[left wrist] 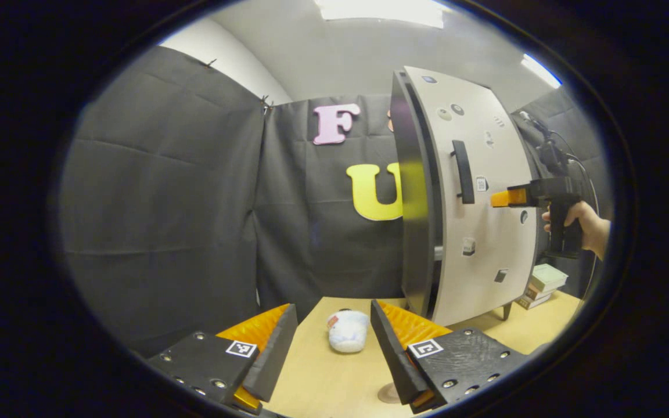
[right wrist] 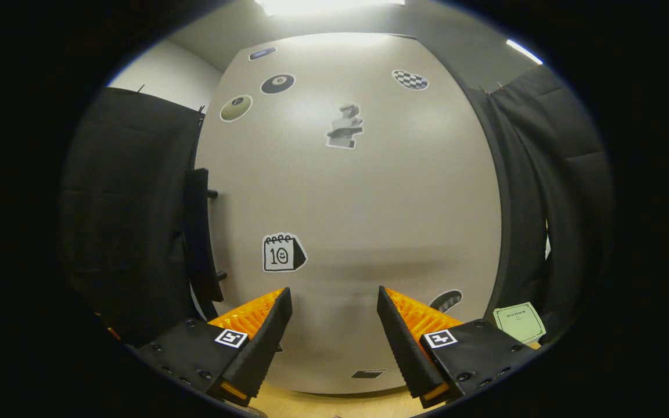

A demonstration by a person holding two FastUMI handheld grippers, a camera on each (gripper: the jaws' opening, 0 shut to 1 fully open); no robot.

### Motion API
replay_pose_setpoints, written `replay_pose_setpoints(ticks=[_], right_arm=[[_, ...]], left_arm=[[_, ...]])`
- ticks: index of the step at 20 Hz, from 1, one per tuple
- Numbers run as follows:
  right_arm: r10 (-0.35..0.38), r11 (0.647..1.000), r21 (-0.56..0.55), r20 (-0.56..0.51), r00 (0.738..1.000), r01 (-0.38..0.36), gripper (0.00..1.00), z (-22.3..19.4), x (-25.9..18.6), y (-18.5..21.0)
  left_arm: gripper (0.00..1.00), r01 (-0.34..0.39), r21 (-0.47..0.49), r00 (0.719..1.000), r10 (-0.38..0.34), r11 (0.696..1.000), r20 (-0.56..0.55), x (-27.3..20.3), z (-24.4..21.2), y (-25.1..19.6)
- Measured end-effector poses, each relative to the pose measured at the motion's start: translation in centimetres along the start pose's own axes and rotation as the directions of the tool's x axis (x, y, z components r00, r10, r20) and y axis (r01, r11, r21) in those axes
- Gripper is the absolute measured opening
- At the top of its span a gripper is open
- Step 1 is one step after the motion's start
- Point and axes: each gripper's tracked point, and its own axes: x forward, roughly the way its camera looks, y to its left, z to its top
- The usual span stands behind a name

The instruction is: Open the cabinet door with the right hand, grasp the bottle in the cabinet with the left hand and place it on the coaster, then close the cabinet door with the right hand.

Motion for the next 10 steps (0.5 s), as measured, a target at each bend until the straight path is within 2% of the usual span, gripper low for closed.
replay_pose_setpoints(ticks=[4,10], right_arm=[[0.004,1.000,-0.016,0.020,1.000,-0.004,0.94,1.8,-5.1,-2.9],[-0.049,0.998,-0.037,0.053,0.997,0.051,0.94,3.9,-11.9,-9.4]], left_arm=[[0.77,0.013,-0.014,1.000,-0.013,1.000,0.009,1.7,2.3,-2.8],[0.77,0.071,-0.042,0.997,-0.069,0.997,0.043,3.1,5.6,-7.4]])
